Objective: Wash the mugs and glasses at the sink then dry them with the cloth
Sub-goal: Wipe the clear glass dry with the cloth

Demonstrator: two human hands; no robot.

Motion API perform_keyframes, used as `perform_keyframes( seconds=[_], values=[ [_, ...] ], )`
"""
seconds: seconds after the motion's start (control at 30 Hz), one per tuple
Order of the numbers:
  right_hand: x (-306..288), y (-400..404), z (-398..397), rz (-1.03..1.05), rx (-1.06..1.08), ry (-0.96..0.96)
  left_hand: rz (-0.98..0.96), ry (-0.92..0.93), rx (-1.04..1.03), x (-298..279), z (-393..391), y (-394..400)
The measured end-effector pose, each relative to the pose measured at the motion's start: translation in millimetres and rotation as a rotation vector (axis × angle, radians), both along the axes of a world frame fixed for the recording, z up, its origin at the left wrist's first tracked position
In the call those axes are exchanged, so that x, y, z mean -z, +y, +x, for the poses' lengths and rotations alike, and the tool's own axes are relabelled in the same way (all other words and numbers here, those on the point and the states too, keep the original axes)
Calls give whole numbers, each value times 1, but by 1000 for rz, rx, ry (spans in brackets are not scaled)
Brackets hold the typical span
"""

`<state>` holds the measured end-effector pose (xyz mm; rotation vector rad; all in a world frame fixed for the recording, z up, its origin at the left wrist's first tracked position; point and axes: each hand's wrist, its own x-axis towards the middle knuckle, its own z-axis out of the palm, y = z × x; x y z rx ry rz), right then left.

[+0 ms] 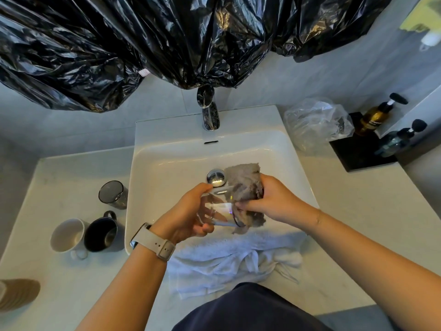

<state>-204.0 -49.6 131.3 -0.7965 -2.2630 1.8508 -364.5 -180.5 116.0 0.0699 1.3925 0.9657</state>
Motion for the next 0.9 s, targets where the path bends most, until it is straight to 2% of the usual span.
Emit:
perform_keyframes(
  seconds=[0.07,0.13,0.2,0.23,0.37,0.4,0.5,0.53,0.57,0.63,0.73,0.8,0.83,0.87,0.9],
  values=[
    [4,-4,-1,287,30,41,-12,-6,52,-3,2,1],
    [5,-5,-1,463,39,151,5,-101,111,-5,3,0],
    [5,-8,-4,546,69,196,23,-161,125,-7,1,0],
    [4,-11,-7,518,113,191,25,-152,97,-6,1,1],
    [14,-20,-17,228,271,55,70,-25,-114,-2,5,3],
    [19,-22,-18,79,288,-10,86,28,-156,0,7,3],
    [28,-31,-16,-560,322,-158,100,243,-176,6,9,3],
    [29,-32,-14,-658,316,-200,98,283,-154,7,9,3],
    [30,-32,-12,-670,296,-223,92,291,-132,7,9,3],
    [30,-24,-11,-456,231,-212,62,208,-118,5,9,2],
    [20,-10,-11,217,58,-75,5,82,-34,3,8,2],
    [17,-2,-9,676,-128,90,-17,61,69,1,9,2],
    [18,0,-8,832,-211,134,-19,65,103,0,10,1],
    [20,2,-7,894,-237,157,-13,82,110,0,11,1],
    [22,1,-6,862,-187,165,0,119,89,-1,12,1]
  ],
)
